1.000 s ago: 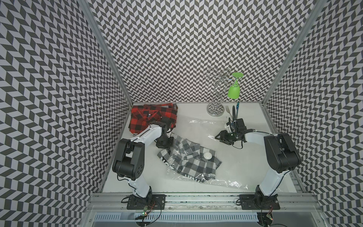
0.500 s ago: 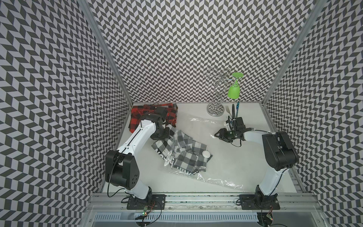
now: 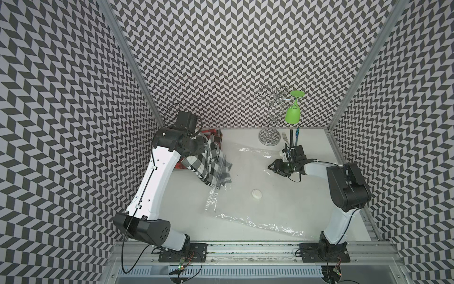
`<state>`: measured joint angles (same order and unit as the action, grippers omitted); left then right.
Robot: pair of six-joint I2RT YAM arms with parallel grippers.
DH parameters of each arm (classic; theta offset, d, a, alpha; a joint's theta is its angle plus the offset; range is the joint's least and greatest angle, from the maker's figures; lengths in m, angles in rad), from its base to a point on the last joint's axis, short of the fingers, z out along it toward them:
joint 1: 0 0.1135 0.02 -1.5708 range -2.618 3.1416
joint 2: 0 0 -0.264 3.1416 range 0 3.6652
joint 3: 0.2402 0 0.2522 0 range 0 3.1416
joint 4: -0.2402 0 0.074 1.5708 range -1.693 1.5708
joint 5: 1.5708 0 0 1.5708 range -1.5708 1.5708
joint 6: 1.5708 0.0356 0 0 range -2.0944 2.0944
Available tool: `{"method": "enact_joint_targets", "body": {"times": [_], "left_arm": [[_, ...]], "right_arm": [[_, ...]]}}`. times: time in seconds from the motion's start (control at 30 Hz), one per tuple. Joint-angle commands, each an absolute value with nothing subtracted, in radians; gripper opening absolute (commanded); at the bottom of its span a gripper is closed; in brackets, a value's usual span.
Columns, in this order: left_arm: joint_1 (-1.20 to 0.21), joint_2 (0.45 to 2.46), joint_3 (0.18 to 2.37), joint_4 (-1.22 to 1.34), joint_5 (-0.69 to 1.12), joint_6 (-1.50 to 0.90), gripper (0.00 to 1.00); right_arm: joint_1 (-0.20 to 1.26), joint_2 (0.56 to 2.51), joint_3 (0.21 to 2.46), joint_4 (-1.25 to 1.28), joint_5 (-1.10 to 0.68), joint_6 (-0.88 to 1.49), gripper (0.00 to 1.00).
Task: Take the shirt out of the vacuum bag
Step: Take out the shirt from the vacuum bag, then place the shirt at the corner of the board.
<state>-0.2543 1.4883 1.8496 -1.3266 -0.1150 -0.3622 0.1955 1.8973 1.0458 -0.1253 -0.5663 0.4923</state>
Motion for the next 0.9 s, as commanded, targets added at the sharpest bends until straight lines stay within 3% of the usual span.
{"method": "enact_joint_targets", "body": {"times": [0.0,0.43,0.67,0.87], "left_arm": [[-0.252,1.48,1.902,-1.355,-0.078,-0.39,0.0],[-0.26,1.664,2.304,-1.355,0.074,-0.379,0.0],[-0.244,1.71,2.438,-1.354,0.082,-0.387,0.0],[-0.247,1.741,2.479,-1.27,0.201,-0.437,0.0]], "right_arm": [[0.2,1.96,1.019,-0.204,-0.498,0.477,0.54],[0.198,1.951,0.992,-0.184,-0.509,0.483,0.53],[0.198,1.957,0.991,-0.177,-0.521,0.494,0.54],[0.198,1.968,0.993,-0.18,-0.517,0.487,0.54]]}}
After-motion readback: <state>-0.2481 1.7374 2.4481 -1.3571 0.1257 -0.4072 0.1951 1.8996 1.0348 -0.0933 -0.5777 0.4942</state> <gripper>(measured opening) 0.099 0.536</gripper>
